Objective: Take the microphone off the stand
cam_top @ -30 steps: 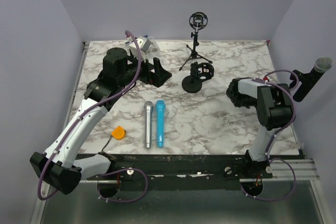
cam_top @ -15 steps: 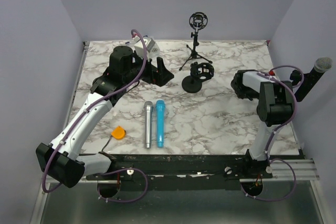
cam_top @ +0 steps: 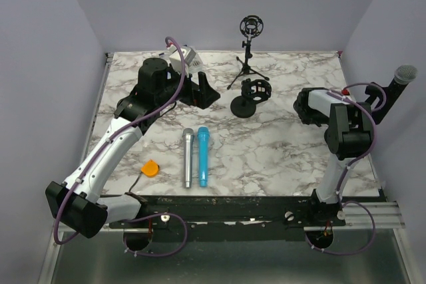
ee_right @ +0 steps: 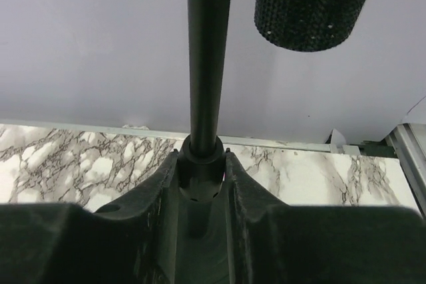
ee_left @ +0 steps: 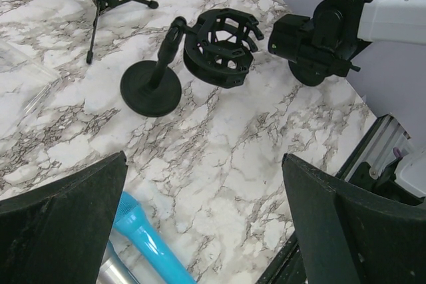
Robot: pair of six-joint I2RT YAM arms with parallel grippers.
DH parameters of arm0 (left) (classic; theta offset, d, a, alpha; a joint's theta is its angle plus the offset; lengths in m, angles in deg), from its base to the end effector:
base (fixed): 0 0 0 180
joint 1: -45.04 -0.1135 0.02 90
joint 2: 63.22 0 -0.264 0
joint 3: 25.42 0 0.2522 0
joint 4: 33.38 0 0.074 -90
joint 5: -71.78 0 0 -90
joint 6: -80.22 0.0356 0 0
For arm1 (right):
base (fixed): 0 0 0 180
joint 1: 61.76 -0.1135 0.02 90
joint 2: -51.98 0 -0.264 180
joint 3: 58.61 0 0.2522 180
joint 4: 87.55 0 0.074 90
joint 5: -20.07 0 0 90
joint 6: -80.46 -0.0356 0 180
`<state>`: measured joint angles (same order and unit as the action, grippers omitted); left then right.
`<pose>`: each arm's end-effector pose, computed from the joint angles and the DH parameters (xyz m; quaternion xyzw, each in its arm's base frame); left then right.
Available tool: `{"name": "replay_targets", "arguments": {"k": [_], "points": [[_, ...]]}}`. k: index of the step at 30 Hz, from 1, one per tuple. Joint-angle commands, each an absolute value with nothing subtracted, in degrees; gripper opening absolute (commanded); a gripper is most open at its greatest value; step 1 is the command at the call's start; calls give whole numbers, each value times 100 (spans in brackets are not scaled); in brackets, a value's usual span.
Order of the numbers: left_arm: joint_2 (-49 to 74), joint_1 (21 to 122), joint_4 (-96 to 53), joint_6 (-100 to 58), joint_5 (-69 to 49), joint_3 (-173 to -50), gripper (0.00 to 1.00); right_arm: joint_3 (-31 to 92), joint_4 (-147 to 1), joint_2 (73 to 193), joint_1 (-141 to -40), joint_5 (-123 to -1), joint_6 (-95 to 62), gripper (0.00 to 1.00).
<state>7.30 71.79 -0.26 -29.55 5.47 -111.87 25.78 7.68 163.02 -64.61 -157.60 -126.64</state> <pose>0.2403 -0.1371 0.4001 0.1695 0.7788 -0.3812 0.4684 0.3017 -0.0206 0.1827 0.4793 0.5362 -0.5047 0.4775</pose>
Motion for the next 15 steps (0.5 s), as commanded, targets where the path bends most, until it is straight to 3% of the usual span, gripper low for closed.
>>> {"name": "replay_targets", "arguments": {"k": [1,6,15], "points": [[730,7150,-102,-2964,651,-11164,99,2550,760,16250,-6842,-16737,-12787,19],[709,7130,-98,-2955,639,-11169,98,2382,761,16285,-7701,-16572,-12674,1],[740,7098,-107,-2990,678,-11171,99,1989,760,15760,-9169,-15921,-12688,1]]}}
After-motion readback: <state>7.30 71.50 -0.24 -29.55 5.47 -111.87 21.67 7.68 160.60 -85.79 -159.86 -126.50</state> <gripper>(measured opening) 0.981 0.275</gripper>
